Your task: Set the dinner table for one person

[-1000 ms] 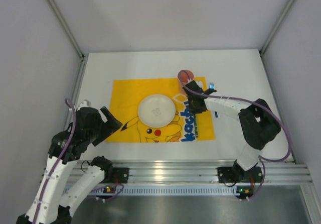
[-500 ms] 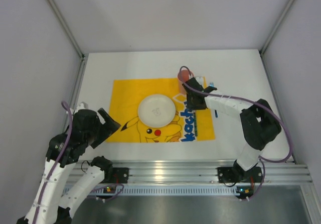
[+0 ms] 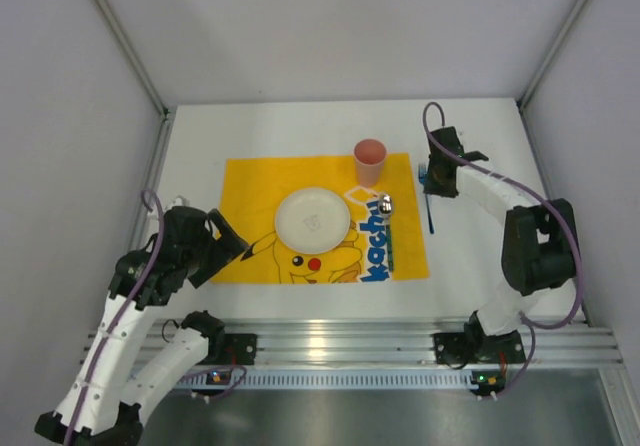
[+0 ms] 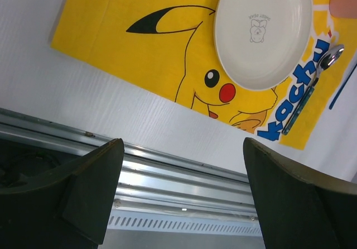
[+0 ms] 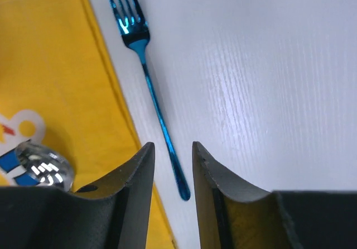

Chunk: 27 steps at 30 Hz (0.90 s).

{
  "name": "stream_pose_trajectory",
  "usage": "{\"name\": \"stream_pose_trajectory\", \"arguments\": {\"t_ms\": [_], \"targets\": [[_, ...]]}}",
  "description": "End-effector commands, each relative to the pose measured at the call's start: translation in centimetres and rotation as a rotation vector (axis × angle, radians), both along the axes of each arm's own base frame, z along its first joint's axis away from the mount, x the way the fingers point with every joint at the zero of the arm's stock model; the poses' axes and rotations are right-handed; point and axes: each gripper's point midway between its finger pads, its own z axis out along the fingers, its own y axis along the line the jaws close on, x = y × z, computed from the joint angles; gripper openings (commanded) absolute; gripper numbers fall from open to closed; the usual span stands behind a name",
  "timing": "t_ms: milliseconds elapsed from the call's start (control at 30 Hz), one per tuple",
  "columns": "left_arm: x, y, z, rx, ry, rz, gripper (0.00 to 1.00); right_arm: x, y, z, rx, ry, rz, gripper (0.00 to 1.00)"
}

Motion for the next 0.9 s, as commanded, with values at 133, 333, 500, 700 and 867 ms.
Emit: {"name": "stream_pose_trajectory", "arguments": {"t_ms": [133,333,500,700,867], "targets": [[3.5,-1.6,1.4,0.004,-0.045,-0.058,0.93,4.5,0.8,-2.5,0.029,0.083,0.040,0.30],[5.1,-2.0,1.9,0.027,-0.041,-0.073,0.93,7.3,1.2,-3.7,0.023,0.097,0.030,0.30],[5.9,-2.2,1.4,0.047,-0.022,-0.085,0.93,8.2,0.4,-5.0,0.011,0.127,0.000,0.29],[6.6,-2.4,0.5,0.068,0.004,-0.102,0.93,7.4,-0.2,-6.6,0.004,0.171,-0.014,0.29],[7.4,-2.9,-0.1,0.074,0.018,-0.122,0.94,5.8,-0.4,-7.5,0.001,0.202,-0.015,0.29]]}}
